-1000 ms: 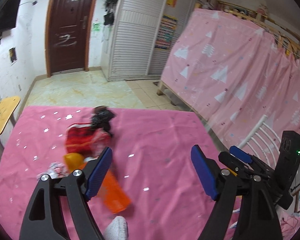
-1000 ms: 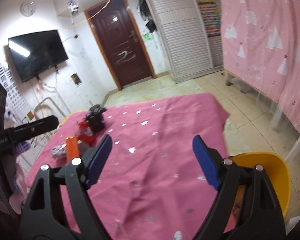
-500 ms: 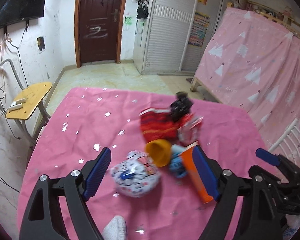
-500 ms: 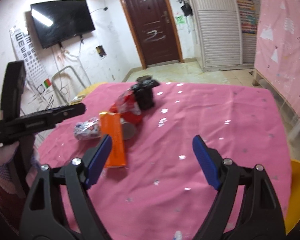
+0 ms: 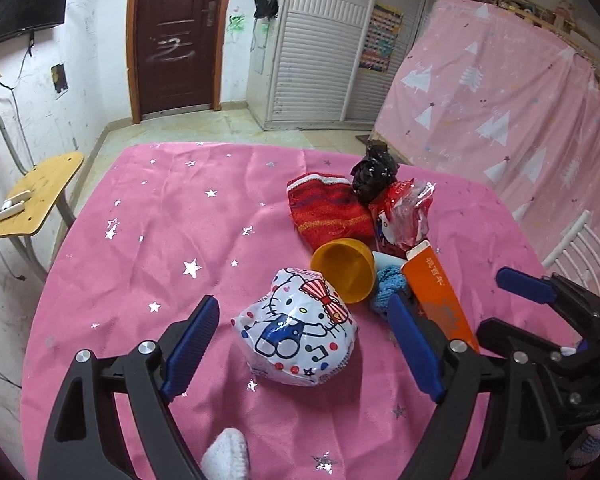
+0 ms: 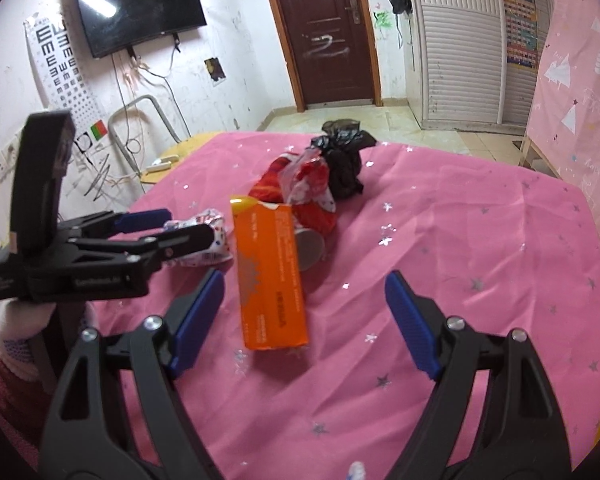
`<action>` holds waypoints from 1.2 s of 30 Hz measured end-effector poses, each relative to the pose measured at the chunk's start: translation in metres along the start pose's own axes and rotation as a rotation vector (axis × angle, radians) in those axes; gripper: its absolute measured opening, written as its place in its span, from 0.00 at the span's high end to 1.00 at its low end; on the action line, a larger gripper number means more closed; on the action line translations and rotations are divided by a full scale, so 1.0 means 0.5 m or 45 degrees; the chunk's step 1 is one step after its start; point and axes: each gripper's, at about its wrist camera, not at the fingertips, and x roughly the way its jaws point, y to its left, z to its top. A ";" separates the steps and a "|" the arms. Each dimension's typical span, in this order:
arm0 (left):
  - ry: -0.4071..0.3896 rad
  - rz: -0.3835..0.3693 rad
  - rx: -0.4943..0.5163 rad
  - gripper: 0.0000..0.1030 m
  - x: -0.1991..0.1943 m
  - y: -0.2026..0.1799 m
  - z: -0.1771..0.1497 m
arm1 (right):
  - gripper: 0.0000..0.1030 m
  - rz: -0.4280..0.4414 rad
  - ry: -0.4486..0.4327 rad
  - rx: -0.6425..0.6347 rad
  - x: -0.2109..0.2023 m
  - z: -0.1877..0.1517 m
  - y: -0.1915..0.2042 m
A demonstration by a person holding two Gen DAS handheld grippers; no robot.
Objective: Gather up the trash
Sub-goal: 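Return to table and grasp the Hello Kitty snack bag with left gripper, then grasp the orange box with right gripper while left holds the bag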
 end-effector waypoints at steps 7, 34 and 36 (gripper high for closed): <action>0.005 -0.088 0.028 0.78 -0.004 0.000 -0.011 | 0.23 0.002 0.032 -0.033 0.024 0.008 0.035; -0.148 0.002 -0.019 0.84 -0.125 0.030 -0.008 | 0.67 -0.003 0.022 -0.072 0.012 -0.001 0.059; -0.156 0.005 -0.008 0.84 -0.132 0.020 -0.005 | 0.67 -0.002 0.000 -0.066 -0.005 0.000 0.049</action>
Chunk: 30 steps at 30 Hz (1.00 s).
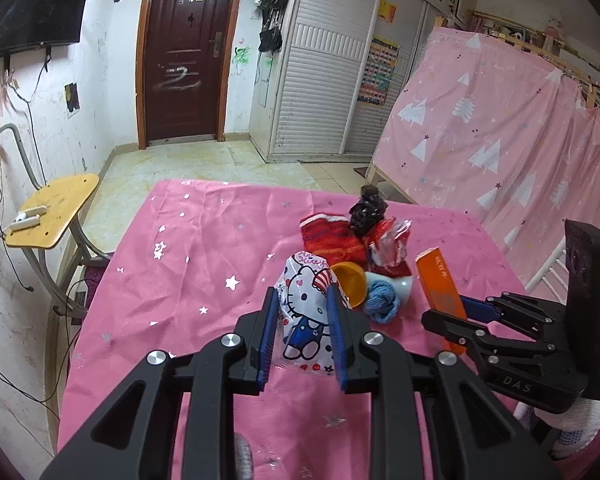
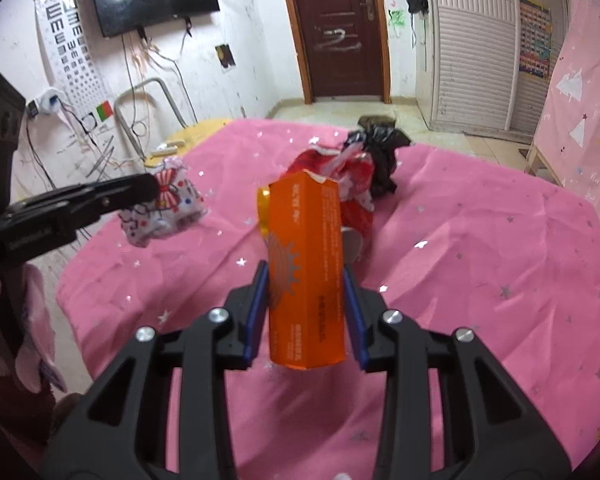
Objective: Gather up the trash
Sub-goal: 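Grasp the orange box with right gripper while left holds the bag, then carry both to the yellow bin, open left gripper while right releases box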
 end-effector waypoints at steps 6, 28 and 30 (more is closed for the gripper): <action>-0.024 -0.005 0.040 0.84 -0.015 -0.050 0.016 | 0.67 0.004 -0.068 0.049 -0.049 -0.006 -0.047; -0.044 -0.200 0.312 0.84 0.013 -0.404 0.054 | 0.67 -0.254 -0.352 0.339 -0.274 -0.080 -0.349; -0.031 -0.238 0.333 0.84 0.025 -0.447 0.056 | 0.67 -0.299 -0.370 0.357 -0.291 -0.088 -0.375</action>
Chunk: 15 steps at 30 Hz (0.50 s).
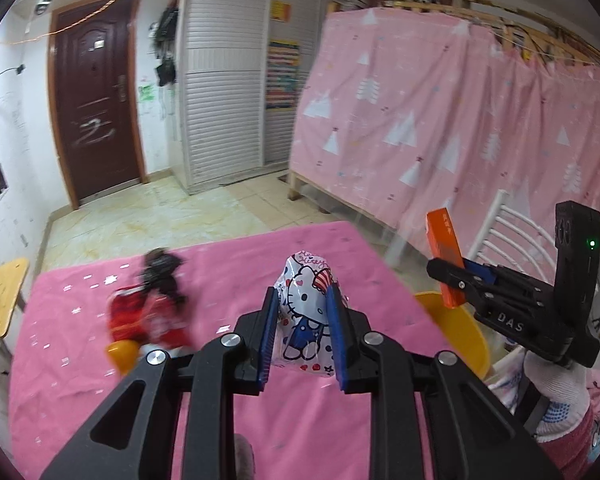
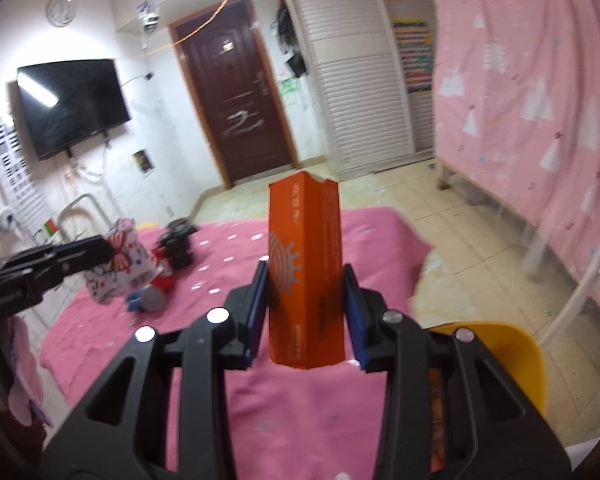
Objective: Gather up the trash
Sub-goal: 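Carry both to the yellow bin, open left gripper while right releases box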
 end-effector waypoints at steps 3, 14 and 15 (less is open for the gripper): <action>0.005 -0.050 0.039 0.84 0.026 -0.055 0.019 | 0.67 -0.062 -0.024 0.051 -0.013 0.002 -0.059; 0.092 -0.246 0.158 0.84 0.156 -0.253 0.055 | 0.46 -0.240 0.030 0.171 -0.011 -0.021 -0.205; 0.108 -0.257 0.158 0.84 0.168 -0.262 0.054 | 0.44 -0.245 0.025 0.190 -0.014 -0.024 -0.216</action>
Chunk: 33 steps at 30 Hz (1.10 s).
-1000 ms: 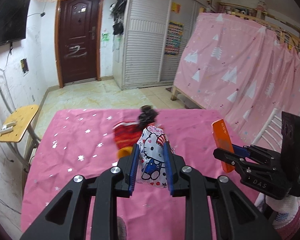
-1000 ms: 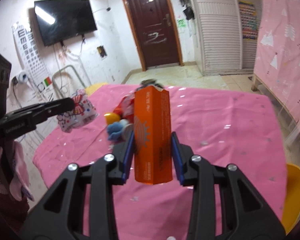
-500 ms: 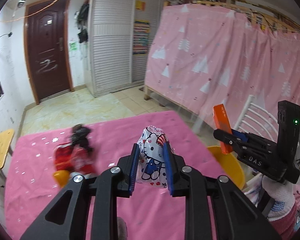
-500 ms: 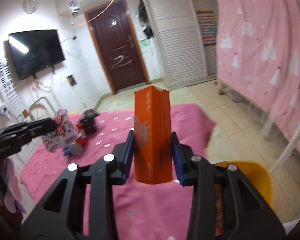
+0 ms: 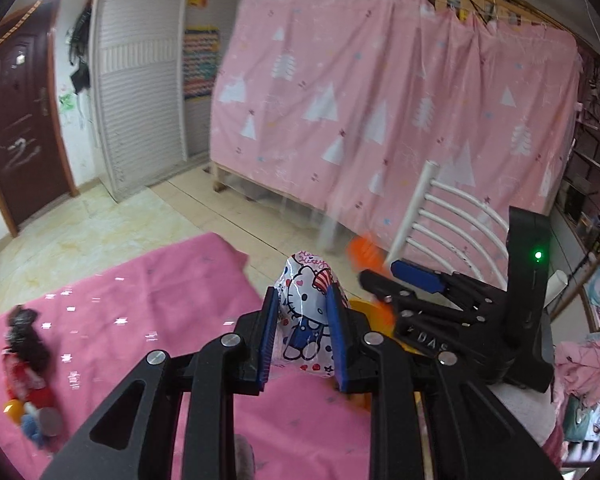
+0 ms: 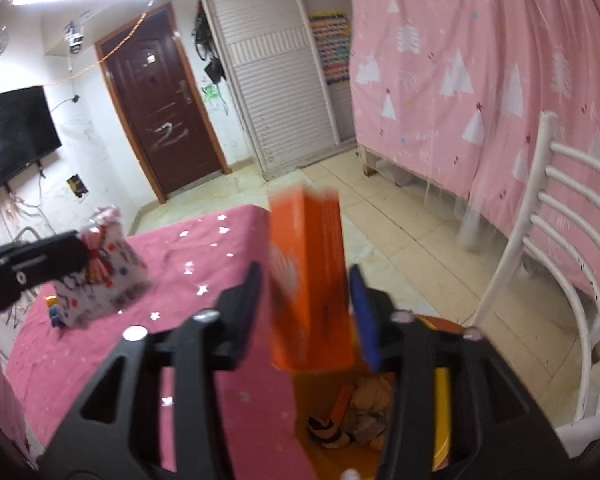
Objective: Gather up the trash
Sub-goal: 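Carry both to the yellow bin, open left gripper while right releases box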
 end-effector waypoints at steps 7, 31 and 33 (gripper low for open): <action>0.098 -0.066 -0.025 0.84 0.108 -0.037 0.018 | 0.43 -0.052 -0.075 0.115 -0.032 0.009 -0.075; 0.056 0.009 -0.140 0.46 0.088 -0.017 0.002 | 0.36 -0.036 -0.169 0.209 -0.064 0.021 -0.110; 0.030 0.020 -0.154 0.46 0.061 0.000 0.002 | 0.36 -0.023 -0.167 0.190 -0.062 0.022 -0.093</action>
